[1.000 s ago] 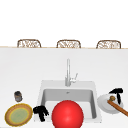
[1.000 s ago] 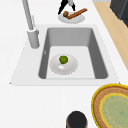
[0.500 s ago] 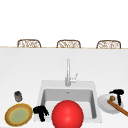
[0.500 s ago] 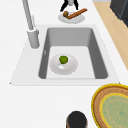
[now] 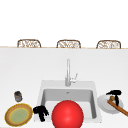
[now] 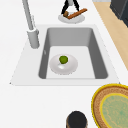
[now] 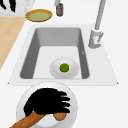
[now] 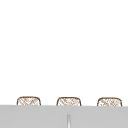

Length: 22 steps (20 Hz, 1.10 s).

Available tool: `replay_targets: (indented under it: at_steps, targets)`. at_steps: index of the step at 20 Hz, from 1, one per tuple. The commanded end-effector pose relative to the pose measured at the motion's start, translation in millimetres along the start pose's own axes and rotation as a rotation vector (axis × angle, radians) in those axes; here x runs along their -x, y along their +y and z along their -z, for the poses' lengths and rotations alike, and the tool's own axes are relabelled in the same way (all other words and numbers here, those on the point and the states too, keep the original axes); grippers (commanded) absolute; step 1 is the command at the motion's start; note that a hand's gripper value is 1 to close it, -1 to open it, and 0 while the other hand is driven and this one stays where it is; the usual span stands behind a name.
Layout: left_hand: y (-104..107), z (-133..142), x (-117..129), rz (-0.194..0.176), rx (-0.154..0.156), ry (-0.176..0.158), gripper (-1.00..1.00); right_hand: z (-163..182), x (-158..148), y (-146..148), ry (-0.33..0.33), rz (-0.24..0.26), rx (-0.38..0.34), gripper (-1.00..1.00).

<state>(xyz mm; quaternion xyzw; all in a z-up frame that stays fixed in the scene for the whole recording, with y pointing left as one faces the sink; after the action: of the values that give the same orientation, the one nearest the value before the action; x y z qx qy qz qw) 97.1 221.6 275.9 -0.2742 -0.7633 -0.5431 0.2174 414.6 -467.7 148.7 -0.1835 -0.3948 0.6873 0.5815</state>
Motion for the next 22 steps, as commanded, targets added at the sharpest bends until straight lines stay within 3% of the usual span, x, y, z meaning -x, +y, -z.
replay_targets:
  at_steps: [1, 5, 11, 14, 17, 22]
  targets:
    - [0.0, 0.0, 0.0, 0.0, 0.0, 0.0, 0.0, 9.4, 6.6, 4.0, 0.006, -0.023, -0.078, -1.0]
    - [0.0, 0.0, 0.0, 0.0, 0.0, 0.0, 0.0, 16.4, 16.8, -5.6, 0.009, 0.024, -0.108, -1.0]
    - [0.0, 0.0, 0.0, 0.0, 0.0, 0.0, 0.0, 16.9, 22.8, -18.6, 0.001, 0.026, -0.082, -1.0]
    - [0.0, 0.0, 0.0, 0.0, 0.0, 0.0, 0.0, 24.0, 21.4, -14.8, 0.02, 0.009, -0.1, -1.0]
    - [0.0, 0.0, 0.0, 0.0, 0.0, 0.0, 0.0, 40.3, 26.7, -10.7, 0.028, -0.051, -0.119, -1.0]
    - [0.0, 0.0, 0.0, 0.0, 0.0, 0.0, 0.0, 53.5, 30.8, -4.4, 0.052, -0.07, -0.128, -1.0]
